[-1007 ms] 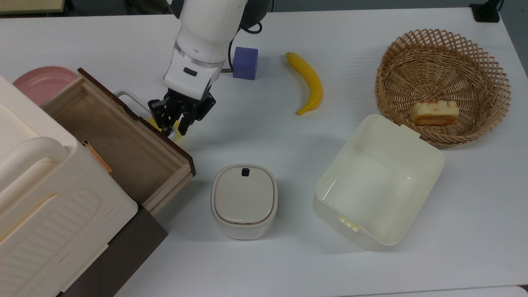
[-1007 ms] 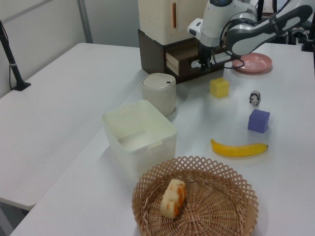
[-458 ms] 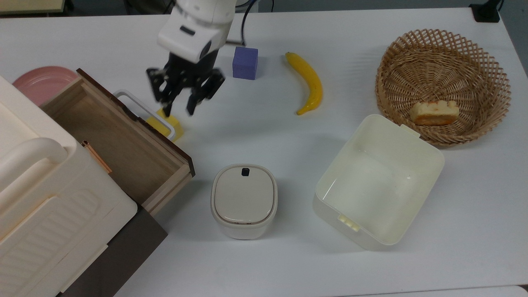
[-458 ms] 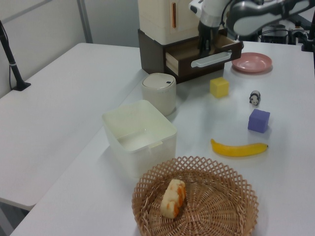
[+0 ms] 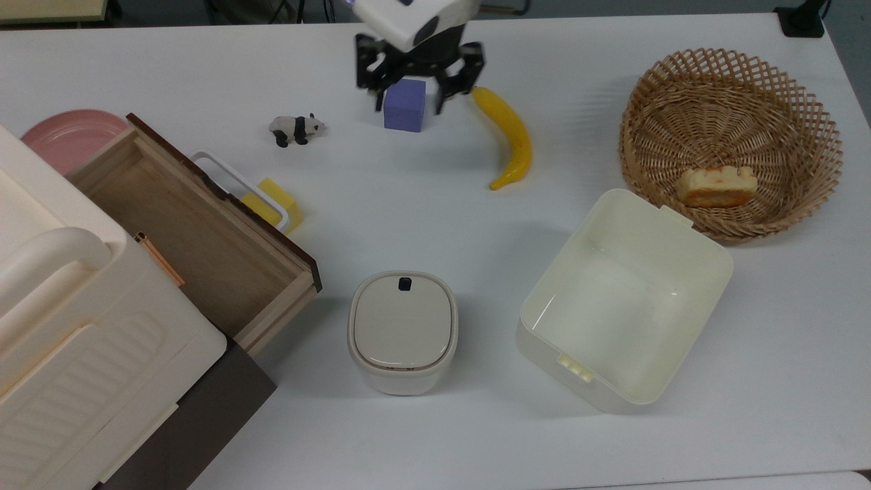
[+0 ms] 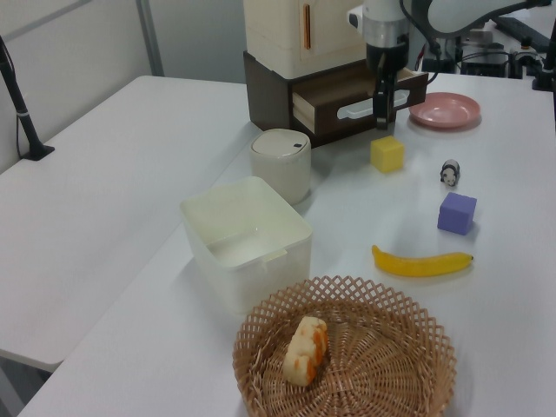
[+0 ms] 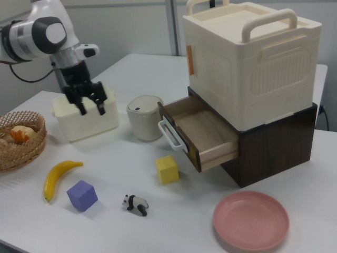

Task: Open the drawer
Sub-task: 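Release the handle and lift the gripper away from the drawer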

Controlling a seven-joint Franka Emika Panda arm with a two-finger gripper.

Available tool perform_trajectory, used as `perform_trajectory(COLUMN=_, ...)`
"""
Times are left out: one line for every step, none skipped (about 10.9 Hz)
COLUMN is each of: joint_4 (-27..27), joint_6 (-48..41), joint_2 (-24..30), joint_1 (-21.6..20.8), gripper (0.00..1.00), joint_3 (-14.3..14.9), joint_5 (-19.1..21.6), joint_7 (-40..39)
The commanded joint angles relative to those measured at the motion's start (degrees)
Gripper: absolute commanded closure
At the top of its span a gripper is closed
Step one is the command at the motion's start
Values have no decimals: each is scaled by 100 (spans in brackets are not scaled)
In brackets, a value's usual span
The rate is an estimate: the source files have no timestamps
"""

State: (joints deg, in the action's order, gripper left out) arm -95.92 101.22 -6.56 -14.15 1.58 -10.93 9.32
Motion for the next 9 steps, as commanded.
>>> perform_trajectory(joint_4=-49, joint_6=-663, joint_2=399, joint_1=52, gripper=0, joint_3=140, joint_5=932, joint_7=213)
perform_trajectory(joint_4=-49, joint_6=-813, joint_2=522, joint_1=183, gripper=0, joint_3=175, joint_5=1039, joint_7=54)
perform_trajectory(joint_4=-41, joint_6=-980, joint_2=585, joint_1=324, gripper=0, joint_3=176, joint_5=1049, joint_7=27)
perform_trajectory(joint_4=-23, joint_6=-1112, joint_2=707, joint_1=360, gripper=0, joint_3=184, joint_5=1049, joint_7=18)
perform_trajectory(joint_4=-14, joint_6=-1226, joint_2=769, joint_1=360, gripper=0, joint_3=211, joint_5=1040, joint_7=9)
perform_trajectory(joint_4=-14, joint_6=-1236, joint_2=744, joint_1=352, gripper=0, joint_3=202, joint_5=1040, joint_7=0)
perform_trajectory(joint_4=-14, joint_6=-1245, joint_2=743, joint_1=352, gripper=0, joint_3=202, joint_5=1040, joint_7=0)
perform_trajectory(joint_4=-6, joint_6=-1245, joint_2=743, joint_1=360, gripper=0, joint_3=211, joint_5=1040, joint_7=0)
perform_trajectory(joint_4=-5, joint_6=-1228, joint_2=743, joint_1=360, gripper=0, joint_3=211, joint_5=1040, joint_7=-9)
